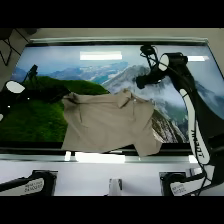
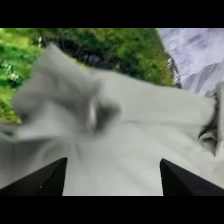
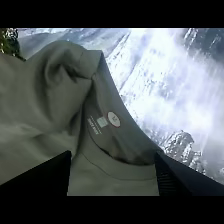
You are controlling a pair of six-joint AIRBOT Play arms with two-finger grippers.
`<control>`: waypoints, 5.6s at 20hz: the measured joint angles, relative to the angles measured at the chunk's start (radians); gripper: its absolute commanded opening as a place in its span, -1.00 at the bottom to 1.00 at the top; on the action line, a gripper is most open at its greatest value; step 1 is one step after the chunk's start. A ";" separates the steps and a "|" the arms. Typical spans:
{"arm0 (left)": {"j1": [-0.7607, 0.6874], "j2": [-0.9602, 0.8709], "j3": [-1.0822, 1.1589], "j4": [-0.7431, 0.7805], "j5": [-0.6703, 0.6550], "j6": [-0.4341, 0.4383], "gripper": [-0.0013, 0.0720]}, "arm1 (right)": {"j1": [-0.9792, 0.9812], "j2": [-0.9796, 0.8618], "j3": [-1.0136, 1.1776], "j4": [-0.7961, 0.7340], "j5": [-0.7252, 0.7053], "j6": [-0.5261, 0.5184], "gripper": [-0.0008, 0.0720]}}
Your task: Fold the shirts.
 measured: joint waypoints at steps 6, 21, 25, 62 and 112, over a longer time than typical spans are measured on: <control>0.151 0.011 0.044 0.264 -0.411 -0.047 0.23 | -0.297 0.032 -0.052 0.066 0.295 -0.212 0.52; 0.080 0.108 -0.505 0.177 -0.336 0.011 0.66 | -0.420 0.121 -0.393 0.262 0.388 -0.383 0.86; 0.021 0.080 -0.527 0.143 -0.345 0.011 0.34 | -0.414 0.120 -0.441 0.266 0.381 -0.397 0.86; -0.018 0.544 0.593 0.124 -0.005 -0.018 -0.88 | -0.227 0.691 -0.019 0.360 -0.159 -0.513 -0.90; 0.270 0.128 -0.238 0.249 -0.422 0.024 0.87 | -0.544 0.076 -0.029 0.245 0.481 -0.327 0.57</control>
